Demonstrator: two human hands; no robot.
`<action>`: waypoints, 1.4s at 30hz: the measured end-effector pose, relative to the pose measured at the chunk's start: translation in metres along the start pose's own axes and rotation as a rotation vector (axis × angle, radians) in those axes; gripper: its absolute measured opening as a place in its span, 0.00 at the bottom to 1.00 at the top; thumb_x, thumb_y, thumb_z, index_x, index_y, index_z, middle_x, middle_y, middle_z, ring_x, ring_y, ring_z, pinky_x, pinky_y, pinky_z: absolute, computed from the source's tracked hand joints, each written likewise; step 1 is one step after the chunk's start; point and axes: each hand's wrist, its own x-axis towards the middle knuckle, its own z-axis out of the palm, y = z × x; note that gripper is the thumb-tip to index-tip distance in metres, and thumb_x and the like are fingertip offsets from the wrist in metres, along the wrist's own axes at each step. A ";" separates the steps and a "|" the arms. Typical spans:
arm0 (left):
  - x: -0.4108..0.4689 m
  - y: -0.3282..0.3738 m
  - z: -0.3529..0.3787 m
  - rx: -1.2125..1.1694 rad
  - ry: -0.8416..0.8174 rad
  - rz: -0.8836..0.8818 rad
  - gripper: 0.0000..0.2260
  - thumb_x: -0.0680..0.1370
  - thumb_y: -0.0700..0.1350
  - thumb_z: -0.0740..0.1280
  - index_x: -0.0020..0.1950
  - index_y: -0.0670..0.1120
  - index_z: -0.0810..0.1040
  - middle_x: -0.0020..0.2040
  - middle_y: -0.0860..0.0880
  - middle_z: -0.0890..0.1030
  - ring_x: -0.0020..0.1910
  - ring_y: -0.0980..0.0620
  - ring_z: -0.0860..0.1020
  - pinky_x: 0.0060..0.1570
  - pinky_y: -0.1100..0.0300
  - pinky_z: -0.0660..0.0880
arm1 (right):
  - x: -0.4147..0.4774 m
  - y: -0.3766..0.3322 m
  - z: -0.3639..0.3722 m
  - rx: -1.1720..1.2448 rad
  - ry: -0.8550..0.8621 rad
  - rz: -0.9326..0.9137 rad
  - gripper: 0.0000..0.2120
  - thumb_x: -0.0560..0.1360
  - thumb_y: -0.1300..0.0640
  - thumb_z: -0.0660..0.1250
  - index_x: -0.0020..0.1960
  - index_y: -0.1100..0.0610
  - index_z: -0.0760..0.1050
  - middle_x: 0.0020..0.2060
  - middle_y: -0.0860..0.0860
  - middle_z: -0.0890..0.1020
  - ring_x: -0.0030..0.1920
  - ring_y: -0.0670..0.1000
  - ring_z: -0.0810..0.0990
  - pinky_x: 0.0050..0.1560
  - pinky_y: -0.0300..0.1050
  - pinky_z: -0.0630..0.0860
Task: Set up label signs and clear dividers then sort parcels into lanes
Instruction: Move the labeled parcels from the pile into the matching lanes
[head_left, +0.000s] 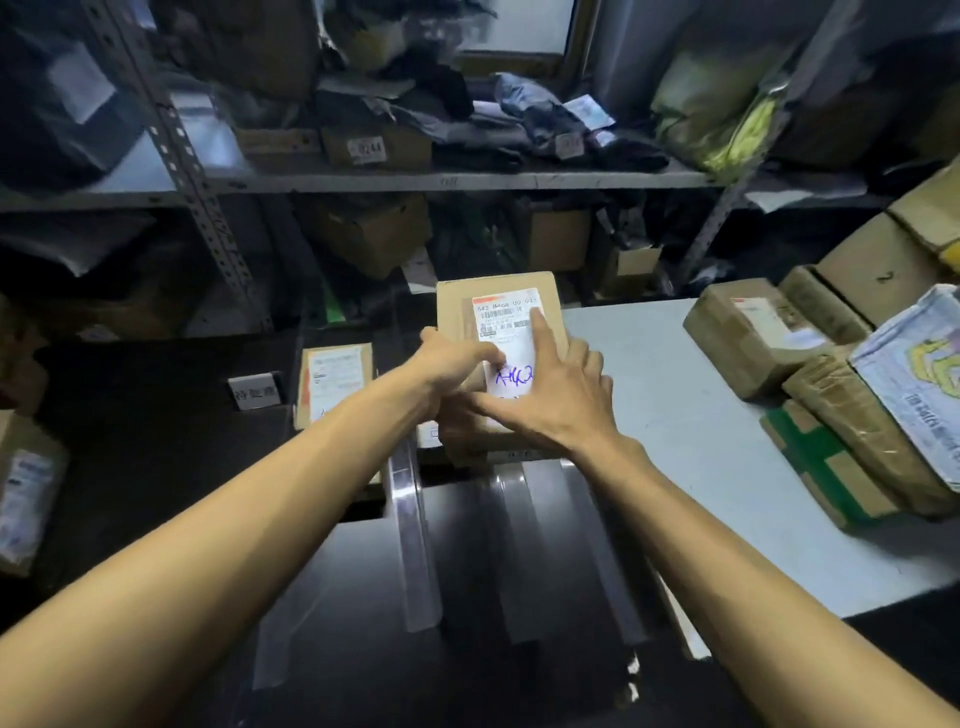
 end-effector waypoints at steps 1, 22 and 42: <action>0.003 0.004 0.010 -0.020 -0.011 -0.011 0.34 0.70 0.45 0.74 0.69 0.43 0.59 0.55 0.45 0.77 0.49 0.47 0.80 0.42 0.53 0.79 | 0.005 0.007 -0.002 -0.098 -0.009 -0.025 0.53 0.64 0.22 0.62 0.79 0.45 0.46 0.70 0.61 0.63 0.68 0.62 0.64 0.67 0.58 0.64; 0.110 -0.015 0.088 0.708 0.036 0.242 0.35 0.77 0.50 0.62 0.80 0.50 0.47 0.78 0.41 0.57 0.75 0.39 0.59 0.72 0.40 0.60 | 0.109 0.097 0.055 -0.124 -0.307 0.041 0.56 0.58 0.23 0.63 0.77 0.36 0.37 0.76 0.53 0.34 0.64 0.64 0.60 0.55 0.57 0.65; 0.136 -0.069 0.114 1.665 -0.177 0.496 0.23 0.79 0.52 0.54 0.73 0.46 0.69 0.75 0.44 0.67 0.79 0.41 0.47 0.69 0.37 0.26 | 0.128 0.127 0.133 -0.293 -0.549 -0.022 0.36 0.77 0.42 0.58 0.80 0.46 0.46 0.79 0.60 0.44 0.76 0.69 0.46 0.76 0.59 0.48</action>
